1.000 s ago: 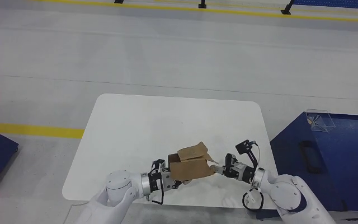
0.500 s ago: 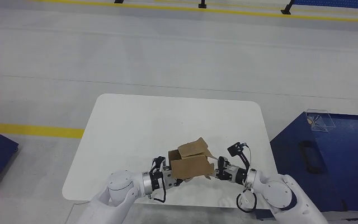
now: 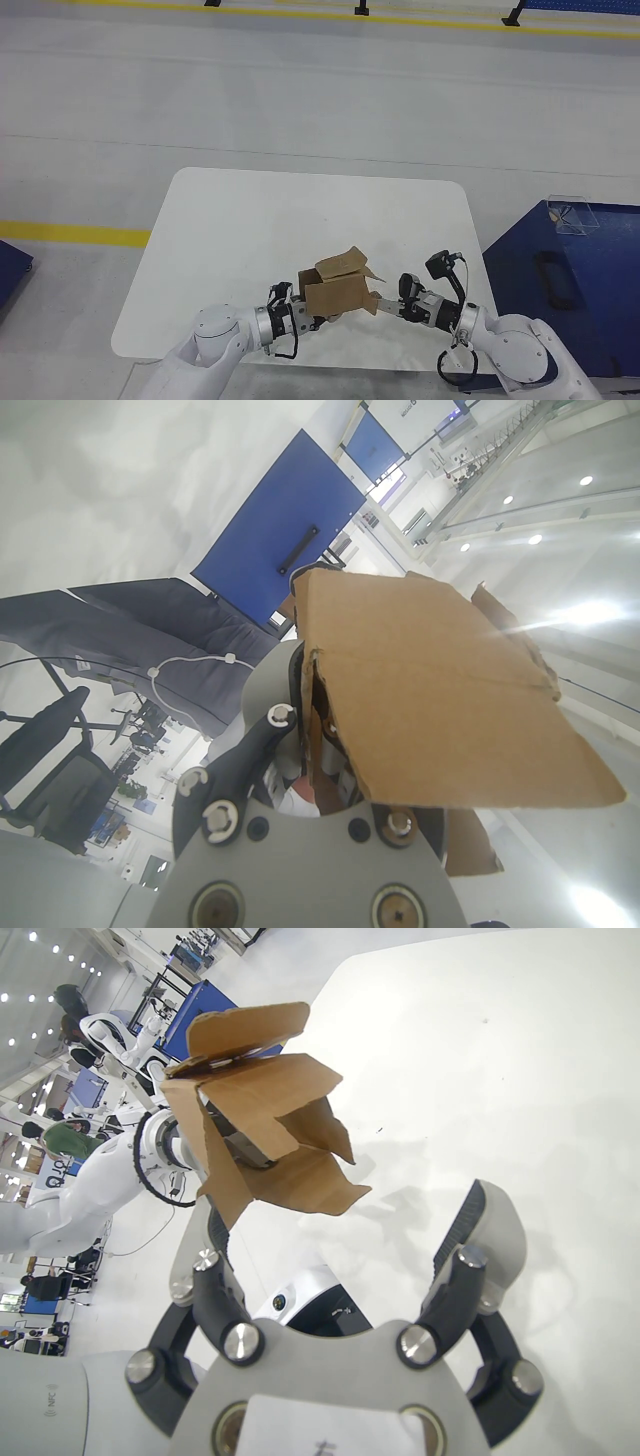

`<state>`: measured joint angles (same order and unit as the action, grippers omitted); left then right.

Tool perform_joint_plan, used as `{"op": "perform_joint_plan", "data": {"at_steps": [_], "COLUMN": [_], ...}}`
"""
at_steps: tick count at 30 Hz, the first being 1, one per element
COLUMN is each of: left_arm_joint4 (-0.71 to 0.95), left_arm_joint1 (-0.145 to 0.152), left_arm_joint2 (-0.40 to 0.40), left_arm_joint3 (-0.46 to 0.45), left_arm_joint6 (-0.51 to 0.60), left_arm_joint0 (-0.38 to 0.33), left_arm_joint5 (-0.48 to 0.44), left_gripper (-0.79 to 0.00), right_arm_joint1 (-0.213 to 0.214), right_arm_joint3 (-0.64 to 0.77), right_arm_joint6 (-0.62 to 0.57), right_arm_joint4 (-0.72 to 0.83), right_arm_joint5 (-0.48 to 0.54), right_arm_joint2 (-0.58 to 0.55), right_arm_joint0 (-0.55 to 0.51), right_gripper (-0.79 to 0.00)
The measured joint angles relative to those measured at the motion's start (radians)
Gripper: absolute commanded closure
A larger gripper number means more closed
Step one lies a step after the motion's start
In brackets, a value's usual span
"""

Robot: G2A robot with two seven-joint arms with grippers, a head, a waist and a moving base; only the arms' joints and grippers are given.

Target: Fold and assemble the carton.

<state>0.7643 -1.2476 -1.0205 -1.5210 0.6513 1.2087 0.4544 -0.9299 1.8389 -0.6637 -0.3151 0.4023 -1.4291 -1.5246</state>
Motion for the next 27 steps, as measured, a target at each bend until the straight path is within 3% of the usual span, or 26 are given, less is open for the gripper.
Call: {"op": "perform_joint_plan", "data": {"at_steps": [7, 17, 27], "left_arm_joint4": [-0.02, -0.07, -0.115], "left_arm_joint1": [0.001, 0.011, 0.019], "left_arm_joint2": [0.014, 0.008, 0.017], "left_arm_joint3": [-0.015, -0.041, -0.08], "left_arm_joint6": [0.023, 0.115, 0.173], "left_arm_joint0": [0.002, 0.026, 0.047], "left_arm_joint5": [-0.03, -0.129, -0.174], "left_gripper": [0.0, 0.0, 0.0], "right_arm_joint1": [-0.01, -0.003, -0.01], "right_arm_joint3": [-0.043, -0.098, -0.108], "right_arm_joint6": [0.006, -0.02, 0.001], "right_arm_joint4": [-0.013, 0.023, -0.028], "right_arm_joint5": [-0.018, -0.009, -0.033], "right_arm_joint2": [0.06, 0.005, 0.045], "right_arm_joint0": [0.059, 0.065, 0.091], "right_gripper": [-0.785, -0.785, -0.785]}}
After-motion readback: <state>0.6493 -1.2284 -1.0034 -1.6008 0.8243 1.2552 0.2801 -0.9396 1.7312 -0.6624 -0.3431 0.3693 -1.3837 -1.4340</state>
